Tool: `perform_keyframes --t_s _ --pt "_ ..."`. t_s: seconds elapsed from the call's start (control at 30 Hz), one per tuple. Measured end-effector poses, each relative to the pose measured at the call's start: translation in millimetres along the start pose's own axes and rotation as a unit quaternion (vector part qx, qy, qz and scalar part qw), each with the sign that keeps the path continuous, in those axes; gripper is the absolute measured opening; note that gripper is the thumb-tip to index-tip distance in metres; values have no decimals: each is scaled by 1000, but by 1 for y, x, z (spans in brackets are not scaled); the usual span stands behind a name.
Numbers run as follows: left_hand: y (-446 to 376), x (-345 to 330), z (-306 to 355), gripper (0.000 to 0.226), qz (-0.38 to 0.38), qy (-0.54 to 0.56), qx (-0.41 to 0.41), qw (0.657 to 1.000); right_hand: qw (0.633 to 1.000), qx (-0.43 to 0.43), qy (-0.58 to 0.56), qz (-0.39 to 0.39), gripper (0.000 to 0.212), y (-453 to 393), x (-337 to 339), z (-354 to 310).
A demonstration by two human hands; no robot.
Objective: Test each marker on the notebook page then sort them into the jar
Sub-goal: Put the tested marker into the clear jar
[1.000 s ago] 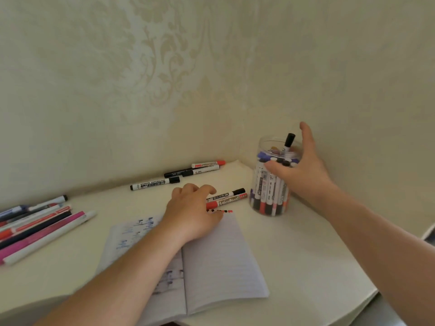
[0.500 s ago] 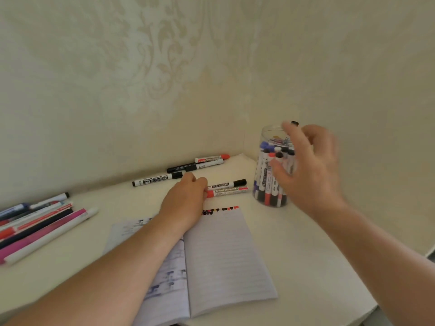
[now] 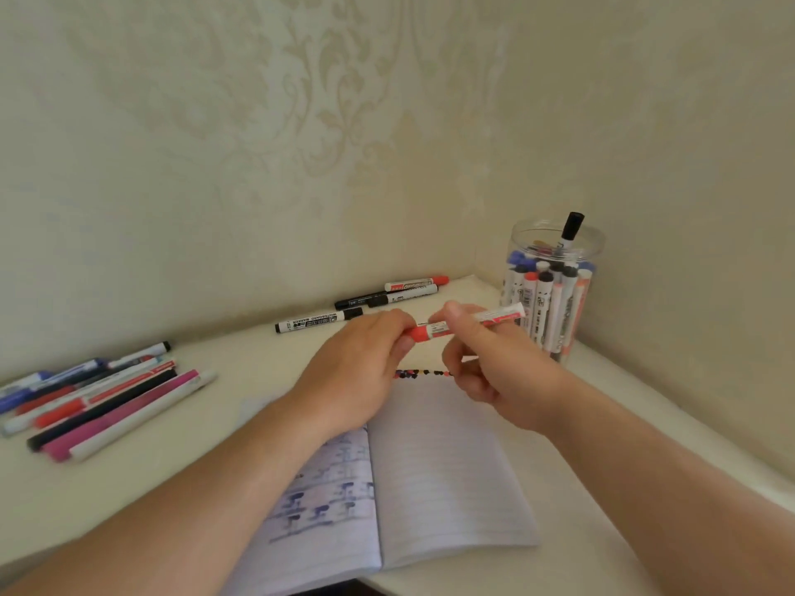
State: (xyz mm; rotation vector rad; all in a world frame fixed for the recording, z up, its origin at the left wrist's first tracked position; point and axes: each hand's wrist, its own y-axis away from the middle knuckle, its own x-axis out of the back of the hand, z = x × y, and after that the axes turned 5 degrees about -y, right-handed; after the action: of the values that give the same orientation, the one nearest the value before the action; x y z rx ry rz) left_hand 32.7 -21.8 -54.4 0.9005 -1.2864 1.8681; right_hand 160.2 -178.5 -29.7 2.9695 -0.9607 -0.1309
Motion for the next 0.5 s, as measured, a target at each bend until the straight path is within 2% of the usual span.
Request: perform_keyframes --t_s 0.07,0.1,0.17,0.27,0.4,0.5 --pt "9 1 1 16 -27 22 -11 999 997 50 -65 -5 19 -7 -8 1" --pt "11 1 0 21 -26 43 -5 999 995 74 -61 -7 17 -11 -13 4" --pt "14 0 0 28 -5 61 -15 998 993 111 -32 -19 19 -15 -22 15" --pt "18 -6 1 13 -6 49 -38 998 992 124 -33 -19 29 -16 -29 29" --pt "25 -11 5 17 -47 45 -39 997 993 100 -43 -55 35 -16 -18 30" --pt "28 -12 4 19 -63 60 -40 995 992 73 -38 -95 31 -17 -14 32"
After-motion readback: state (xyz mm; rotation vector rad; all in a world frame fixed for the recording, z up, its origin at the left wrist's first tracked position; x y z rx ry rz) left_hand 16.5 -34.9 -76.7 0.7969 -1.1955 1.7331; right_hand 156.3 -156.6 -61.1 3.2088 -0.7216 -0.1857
